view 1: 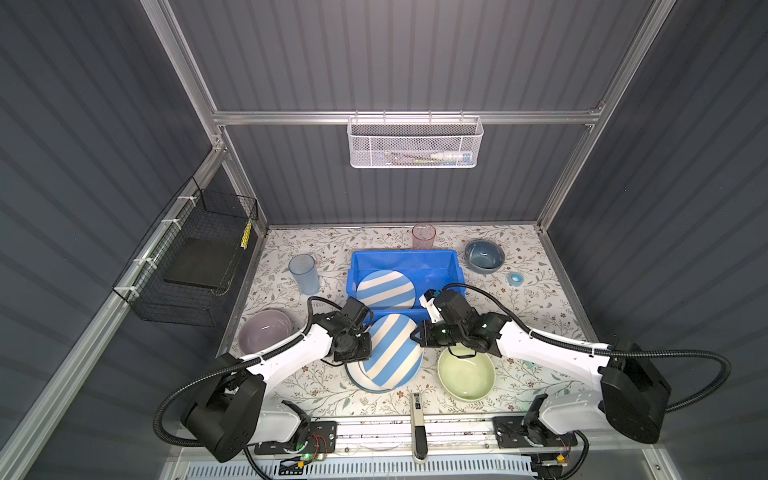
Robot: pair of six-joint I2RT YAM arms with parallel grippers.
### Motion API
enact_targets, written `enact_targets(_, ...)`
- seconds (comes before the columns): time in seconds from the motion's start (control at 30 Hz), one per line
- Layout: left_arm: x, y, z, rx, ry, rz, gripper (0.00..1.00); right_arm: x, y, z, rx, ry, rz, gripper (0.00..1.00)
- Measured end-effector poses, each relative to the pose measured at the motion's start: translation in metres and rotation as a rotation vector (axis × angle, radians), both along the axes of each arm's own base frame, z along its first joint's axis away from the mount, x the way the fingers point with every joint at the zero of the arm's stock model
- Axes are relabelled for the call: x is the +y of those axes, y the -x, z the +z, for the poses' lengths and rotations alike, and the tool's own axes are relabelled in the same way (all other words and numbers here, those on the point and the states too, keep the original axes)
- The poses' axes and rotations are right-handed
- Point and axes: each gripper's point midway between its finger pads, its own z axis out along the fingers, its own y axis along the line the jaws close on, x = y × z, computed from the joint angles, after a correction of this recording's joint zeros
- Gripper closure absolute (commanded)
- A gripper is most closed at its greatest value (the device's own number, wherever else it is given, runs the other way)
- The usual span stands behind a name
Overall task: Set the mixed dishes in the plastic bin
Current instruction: 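Lift the striped plate with the right gripper over the blue bin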
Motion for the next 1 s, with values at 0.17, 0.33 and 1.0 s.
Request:
enact_targets(0.17,0.002,-0.008,0.020,-0.042,-0.012,0.011,0.66,-0.003,0.003,0.005,-0.003,0.001,0.004,1.00)
enact_targets(0.33,0.003,-0.017,0.042,-0.090,-0.023,0.018,0.57,-0.006,0.006,0.011,-0.005,0.021,0.019,1.00)
enact_targets(1.0,0.045,-0.067,0.092,-0.221,-0.110,0.163,0.53,-0.019,-0.024,0.099,-0.165,0.059,0.012,1.00)
